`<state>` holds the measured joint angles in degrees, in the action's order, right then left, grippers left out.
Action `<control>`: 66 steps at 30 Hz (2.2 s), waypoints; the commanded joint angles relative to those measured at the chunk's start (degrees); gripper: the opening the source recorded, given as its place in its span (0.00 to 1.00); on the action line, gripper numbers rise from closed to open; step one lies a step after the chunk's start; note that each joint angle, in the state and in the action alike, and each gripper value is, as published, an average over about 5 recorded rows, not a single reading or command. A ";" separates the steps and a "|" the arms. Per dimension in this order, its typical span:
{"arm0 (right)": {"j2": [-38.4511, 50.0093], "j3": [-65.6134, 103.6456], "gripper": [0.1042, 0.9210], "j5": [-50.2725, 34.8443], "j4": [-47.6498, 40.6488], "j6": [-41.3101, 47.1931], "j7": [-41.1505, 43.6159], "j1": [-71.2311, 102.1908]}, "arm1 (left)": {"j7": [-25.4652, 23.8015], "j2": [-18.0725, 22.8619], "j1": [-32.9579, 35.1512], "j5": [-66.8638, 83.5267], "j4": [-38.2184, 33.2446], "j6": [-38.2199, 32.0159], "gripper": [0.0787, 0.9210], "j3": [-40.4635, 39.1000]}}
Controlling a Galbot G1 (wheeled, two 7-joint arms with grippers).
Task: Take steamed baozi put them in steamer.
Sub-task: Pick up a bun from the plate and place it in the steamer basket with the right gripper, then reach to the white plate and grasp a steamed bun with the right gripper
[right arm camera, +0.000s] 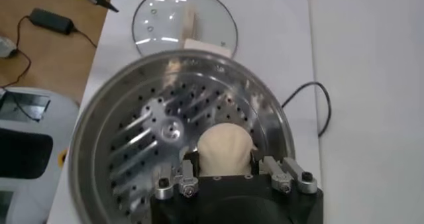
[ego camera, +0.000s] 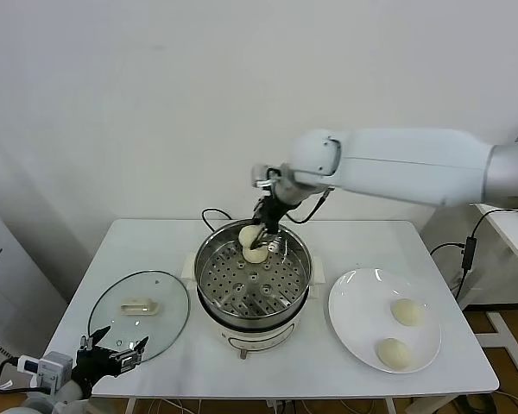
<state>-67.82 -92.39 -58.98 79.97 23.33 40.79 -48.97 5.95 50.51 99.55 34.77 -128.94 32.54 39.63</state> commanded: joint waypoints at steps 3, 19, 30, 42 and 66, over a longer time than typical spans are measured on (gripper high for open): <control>-6.15 1.45 0.44 -1.36 -3.00 2.46 -5.11 8.40 | 0.01 -0.02 -0.07 0.00 0.02 0.04 0.88 -0.06; -7.43 1.92 0.44 -0.44 -5.41 3.18 -6.63 13.55 | 0.01 -0.05 -0.10 0.01 0.09 -0.03 0.88 0.03; -8.30 3.23 0.52 -0.57 -7.00 3.21 -8.61 15.01 | 0.00 0.01 -0.10 0.04 0.10 -0.17 0.88 0.04; 1.36 2.60 0.87 1.35 -2.44 1.05 2.88 3.10 | -0.02 -0.20 0.34 0.56 -0.06 -0.30 0.88 0.75; 37.02 -9.77 0.88 27.40 8.93 -12.75 22.55 -0.10 | -0.01 0.13 0.91 0.49 -1.49 -0.24 0.88 1.25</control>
<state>-42.29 -99.97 -41.07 85.70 13.89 58.94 -52.04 5.95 50.75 100.53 35.27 -130.27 32.22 40.99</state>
